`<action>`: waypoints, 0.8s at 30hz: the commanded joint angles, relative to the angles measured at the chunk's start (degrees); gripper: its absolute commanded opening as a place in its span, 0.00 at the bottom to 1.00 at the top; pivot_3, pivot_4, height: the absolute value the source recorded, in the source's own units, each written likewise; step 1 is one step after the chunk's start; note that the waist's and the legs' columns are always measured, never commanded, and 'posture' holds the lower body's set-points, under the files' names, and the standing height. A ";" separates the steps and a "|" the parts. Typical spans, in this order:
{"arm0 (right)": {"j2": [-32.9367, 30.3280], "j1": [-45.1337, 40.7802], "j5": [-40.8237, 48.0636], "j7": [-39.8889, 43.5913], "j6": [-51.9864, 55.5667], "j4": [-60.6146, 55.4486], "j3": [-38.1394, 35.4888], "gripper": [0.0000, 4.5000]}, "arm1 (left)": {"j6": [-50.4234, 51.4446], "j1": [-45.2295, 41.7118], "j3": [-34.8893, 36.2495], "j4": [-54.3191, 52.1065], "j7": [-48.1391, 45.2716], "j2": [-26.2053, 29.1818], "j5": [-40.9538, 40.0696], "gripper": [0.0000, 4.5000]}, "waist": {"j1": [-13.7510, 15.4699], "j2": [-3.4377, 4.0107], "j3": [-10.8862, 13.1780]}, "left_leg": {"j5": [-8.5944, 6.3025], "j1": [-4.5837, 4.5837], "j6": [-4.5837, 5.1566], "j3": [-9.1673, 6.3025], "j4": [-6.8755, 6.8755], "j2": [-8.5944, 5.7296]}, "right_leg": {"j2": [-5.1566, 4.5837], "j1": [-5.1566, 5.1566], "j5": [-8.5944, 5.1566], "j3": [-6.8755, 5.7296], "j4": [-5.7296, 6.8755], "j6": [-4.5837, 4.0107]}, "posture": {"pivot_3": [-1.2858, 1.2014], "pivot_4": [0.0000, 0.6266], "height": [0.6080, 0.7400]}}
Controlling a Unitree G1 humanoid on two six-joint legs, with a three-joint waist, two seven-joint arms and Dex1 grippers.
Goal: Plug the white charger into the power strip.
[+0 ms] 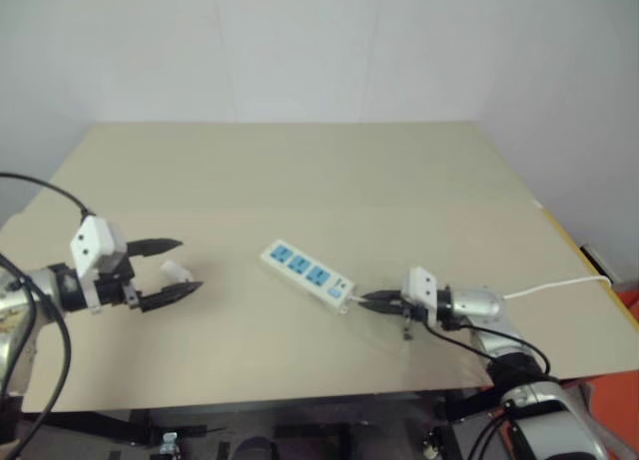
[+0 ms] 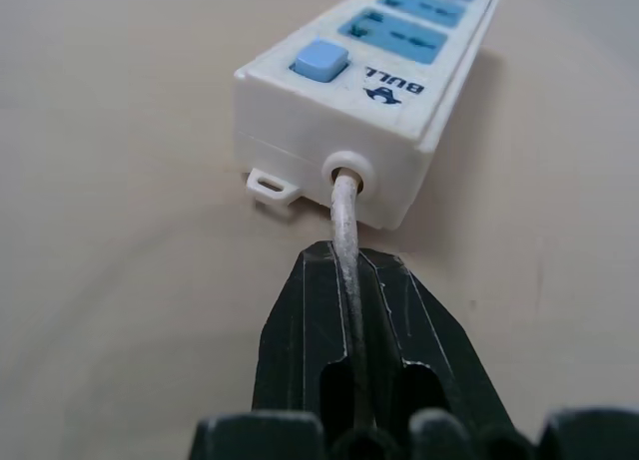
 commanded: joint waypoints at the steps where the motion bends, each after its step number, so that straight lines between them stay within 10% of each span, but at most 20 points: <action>1: -2.70 0.20 -0.13 1.39 5.42 -2.63 0.22 0.35 | -1.22 -1.66 -0.38 0.27 -0.90 0.25 -0.09 1.00 | 0.06 0.00 0.00 | 0.00 0.02 0.00 0.00 0.00 -0.01 | 0.00 0.02 0.00 0.01 0.01 0.00 | 0.52 0.24 1.00; 9: -2.99 5.42 13.05 -4.94 23.73 -20.49 -8.59 0.97 | -2.11 -3.40 -1.71 1.74 -1.64 0.11 0.02 1.00 | 0.81 0.00 0.00 | 0.00 -0.11 0.00 -0.01 0.00 -0.03 | -0.03 -0.04 0.00 0.01 -0.02 0.01 | 0.52 0.24 1.00; 24: 12.42 10.44 8.14 -25.44 28.28 -28.66 -3.32 0.99 | -1.53 -5.28 -2.28 2.78 -4.88 -0.05 -1.81 1.00 | 0.38 0.00 0.00 | 0.01 -0.20 -0.02 -0.01 0.01 -0.03 | -0.01 -0.09 -0.01 0.00 -0.07 0.02 | 0.52 0.24 1.00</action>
